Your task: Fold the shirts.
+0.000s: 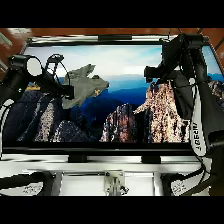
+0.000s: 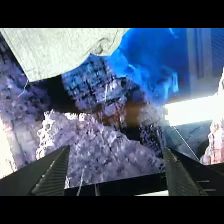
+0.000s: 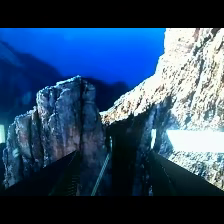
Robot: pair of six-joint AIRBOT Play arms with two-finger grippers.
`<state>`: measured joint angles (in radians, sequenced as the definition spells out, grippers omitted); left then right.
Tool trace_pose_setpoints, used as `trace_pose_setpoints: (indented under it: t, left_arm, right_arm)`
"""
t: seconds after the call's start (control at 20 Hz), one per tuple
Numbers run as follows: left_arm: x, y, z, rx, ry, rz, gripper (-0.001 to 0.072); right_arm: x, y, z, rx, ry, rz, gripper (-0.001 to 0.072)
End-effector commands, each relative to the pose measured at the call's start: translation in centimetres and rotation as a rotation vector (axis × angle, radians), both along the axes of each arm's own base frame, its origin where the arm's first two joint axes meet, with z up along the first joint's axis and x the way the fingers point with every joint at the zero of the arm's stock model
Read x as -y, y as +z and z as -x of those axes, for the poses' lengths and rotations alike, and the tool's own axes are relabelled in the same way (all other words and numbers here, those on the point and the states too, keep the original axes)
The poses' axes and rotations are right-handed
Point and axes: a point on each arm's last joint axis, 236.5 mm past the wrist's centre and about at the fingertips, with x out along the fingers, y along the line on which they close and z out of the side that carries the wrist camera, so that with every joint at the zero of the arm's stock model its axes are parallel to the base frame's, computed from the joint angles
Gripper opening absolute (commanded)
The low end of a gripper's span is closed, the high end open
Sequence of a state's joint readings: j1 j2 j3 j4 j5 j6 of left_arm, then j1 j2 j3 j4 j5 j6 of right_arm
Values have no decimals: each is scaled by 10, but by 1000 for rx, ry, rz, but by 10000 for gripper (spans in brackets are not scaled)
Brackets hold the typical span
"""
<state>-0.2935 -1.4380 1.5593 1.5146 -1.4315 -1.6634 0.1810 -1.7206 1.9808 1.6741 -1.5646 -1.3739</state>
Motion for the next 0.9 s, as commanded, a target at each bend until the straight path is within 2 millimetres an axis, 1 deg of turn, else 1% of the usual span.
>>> trace_pose_setpoints:
  t: [0.0,0.05,0.1,0.2,0.25,0.3,0.35,0.4,0.5,0.6,0.7,0.85]
  left_arm:
    - [8,-9,-7,0,-1,21,713]
    - [10,-12,-14,15,0,26,713]
    - [13,-14,-27,56,3,38,713]
    - [19,-20,-65,168,33,74,720]
    - [19,-27,-84,201,90,101,720]
    - [17,-36,-98,209,138,119,720]
    - [15,-51,-111,198,168,126,720]
    - [15,-67,-119,173,178,128,720]
    - [16,-100,-129,124,190,122,720]
    - [17,-125,-134,93,191,110,720]
    - [18,-142,-136,79,200,109,720]
    - [16,-160,-135,51,203,98,720]
  right_arm:
    - [1,2,-5,24,-3,5,547]
    - [1,2,-7,35,12,8,547]
    - [2,2,-9,43,18,14,547]
    - [5,1,-10,45,15,25,546]
    - [4,0,-10,40,16,24,547]
    - [4,0,-9,40,28,25,547]
    - [2,0,-9,40,43,21,547]
    - [2,0,-9,42,51,23,546]
    - [2,0,-9,41,54,24,547]
    - [-1,0,-6,34,78,19,546]
    - [-3,-1,-3,23,91,14,547]
    - [-6,0,-2,20,98,-1,546]
